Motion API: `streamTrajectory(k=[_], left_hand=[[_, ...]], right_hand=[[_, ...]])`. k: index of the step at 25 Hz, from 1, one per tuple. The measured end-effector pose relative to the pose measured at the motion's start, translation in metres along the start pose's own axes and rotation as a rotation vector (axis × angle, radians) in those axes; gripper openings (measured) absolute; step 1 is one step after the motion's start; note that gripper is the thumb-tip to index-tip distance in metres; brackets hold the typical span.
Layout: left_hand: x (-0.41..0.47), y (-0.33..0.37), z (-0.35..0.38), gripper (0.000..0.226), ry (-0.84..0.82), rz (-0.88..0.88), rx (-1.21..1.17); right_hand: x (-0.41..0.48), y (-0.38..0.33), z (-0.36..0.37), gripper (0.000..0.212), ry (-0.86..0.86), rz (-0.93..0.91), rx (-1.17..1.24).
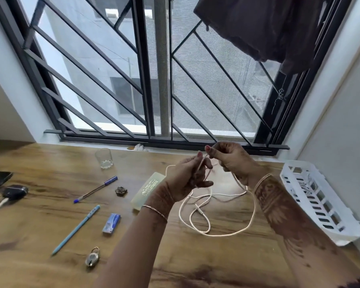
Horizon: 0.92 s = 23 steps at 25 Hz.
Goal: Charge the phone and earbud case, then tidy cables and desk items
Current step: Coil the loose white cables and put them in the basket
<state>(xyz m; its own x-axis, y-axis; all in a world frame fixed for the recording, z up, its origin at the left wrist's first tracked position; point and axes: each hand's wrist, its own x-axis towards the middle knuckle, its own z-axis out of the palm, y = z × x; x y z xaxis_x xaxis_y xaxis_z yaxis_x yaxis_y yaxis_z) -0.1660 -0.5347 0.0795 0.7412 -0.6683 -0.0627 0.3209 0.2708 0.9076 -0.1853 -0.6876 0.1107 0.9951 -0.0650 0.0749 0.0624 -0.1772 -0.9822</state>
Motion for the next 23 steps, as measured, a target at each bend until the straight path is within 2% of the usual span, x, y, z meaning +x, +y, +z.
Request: streamTrajectory(k=[2, 5, 11, 14, 16, 19, 23], left_hand=[[0.002, 0.000, 0.006, 0.042, 0.026, 0.015, -0.103], [0.006, -0.006, 0.012, 0.038, 0.080, 0.009, -0.226], [0.003, -0.008, 0.013, 0.035, 0.016, -0.220, -0.246], [0.012, -0.009, 0.016, 0.035, 0.084, -0.128, -0.347], [0.022, -0.010, 0.017, 0.033, 0.152, -0.017, -0.473], [0.034, -0.009, 0.013, 0.035, 0.305, 0.132, -0.597], [0.043, -0.015, 0.009, 0.031, 0.464, 0.182, -0.326]], right_hand=[[0.001, 0.012, 0.004, 0.025, 0.040, 0.024, 0.124], [0.002, 0.029, 0.008, 0.023, 0.041, 0.075, 0.124], [0.003, 0.050, -0.003, 0.029, 0.060, 0.033, 0.013], [0.000, 0.050, 0.000, 0.026, 0.046, 0.012, -0.033], [-0.005, 0.049, 0.004, 0.026, -0.018, 0.022, -0.132], [-0.011, 0.047, 0.009, 0.035, -0.240, 0.020, -0.403], [-0.013, 0.022, -0.004, 0.027, -0.433, 0.029, -0.607]])
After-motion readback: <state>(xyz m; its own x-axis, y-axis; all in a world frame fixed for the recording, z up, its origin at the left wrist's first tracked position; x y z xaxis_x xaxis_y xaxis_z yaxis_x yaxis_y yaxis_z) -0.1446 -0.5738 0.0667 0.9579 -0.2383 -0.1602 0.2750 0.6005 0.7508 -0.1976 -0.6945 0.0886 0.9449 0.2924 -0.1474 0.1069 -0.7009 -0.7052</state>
